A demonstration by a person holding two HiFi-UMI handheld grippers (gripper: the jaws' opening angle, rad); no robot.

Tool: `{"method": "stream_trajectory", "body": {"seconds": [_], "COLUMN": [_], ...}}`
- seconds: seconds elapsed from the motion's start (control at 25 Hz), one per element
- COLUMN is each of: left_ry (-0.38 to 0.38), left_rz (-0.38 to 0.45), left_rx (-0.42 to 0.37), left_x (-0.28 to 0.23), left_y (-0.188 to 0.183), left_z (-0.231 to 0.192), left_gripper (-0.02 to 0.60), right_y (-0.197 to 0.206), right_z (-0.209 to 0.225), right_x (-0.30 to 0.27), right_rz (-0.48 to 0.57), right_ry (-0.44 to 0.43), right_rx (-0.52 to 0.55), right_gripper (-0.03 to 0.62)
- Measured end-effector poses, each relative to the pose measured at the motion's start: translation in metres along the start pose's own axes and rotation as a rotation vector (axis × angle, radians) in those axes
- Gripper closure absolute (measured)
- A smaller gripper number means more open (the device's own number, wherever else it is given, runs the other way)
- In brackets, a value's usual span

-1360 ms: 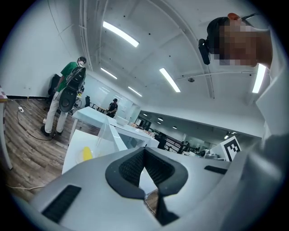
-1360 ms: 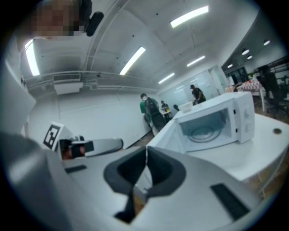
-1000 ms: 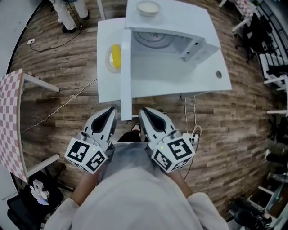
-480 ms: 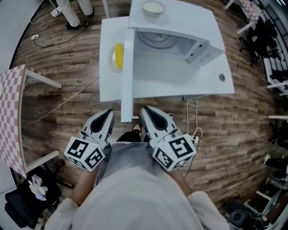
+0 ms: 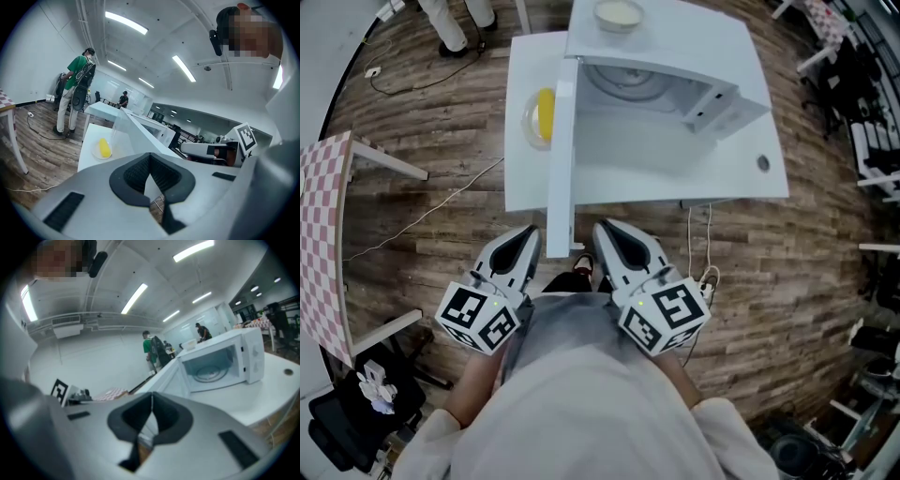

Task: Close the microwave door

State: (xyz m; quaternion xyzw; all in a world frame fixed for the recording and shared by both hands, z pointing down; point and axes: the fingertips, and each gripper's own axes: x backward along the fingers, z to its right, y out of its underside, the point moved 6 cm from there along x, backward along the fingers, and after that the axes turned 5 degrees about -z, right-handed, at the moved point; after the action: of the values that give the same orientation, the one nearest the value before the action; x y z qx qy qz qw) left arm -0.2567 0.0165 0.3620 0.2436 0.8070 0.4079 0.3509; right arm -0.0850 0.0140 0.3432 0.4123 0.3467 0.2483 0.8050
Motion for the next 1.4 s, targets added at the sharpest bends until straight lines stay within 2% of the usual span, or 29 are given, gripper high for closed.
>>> {"method": "stream_trajectory", "body": {"seconds": [0.72,1.4], "left_ry": [0.035,0.103], "left_rz": [-0.007,-0.050], "left_rx": [0.013,0.031], "left_x": [-0.018,-0.042], "left_y": [-0.003,0.001], "left_z": [0.011,0.019], "left_gripper": [0.569,0.569], "right_y": [0.001,0.003], "right_z": [0.011,0.030], "right_x": [-0.001,0.009], "right_rz": [-0.018,-0.013], "right_ry": [-0.009,0.045], "right_rx": [-0.005,-0.036], "right_gripper": [0.571,0.571]}}
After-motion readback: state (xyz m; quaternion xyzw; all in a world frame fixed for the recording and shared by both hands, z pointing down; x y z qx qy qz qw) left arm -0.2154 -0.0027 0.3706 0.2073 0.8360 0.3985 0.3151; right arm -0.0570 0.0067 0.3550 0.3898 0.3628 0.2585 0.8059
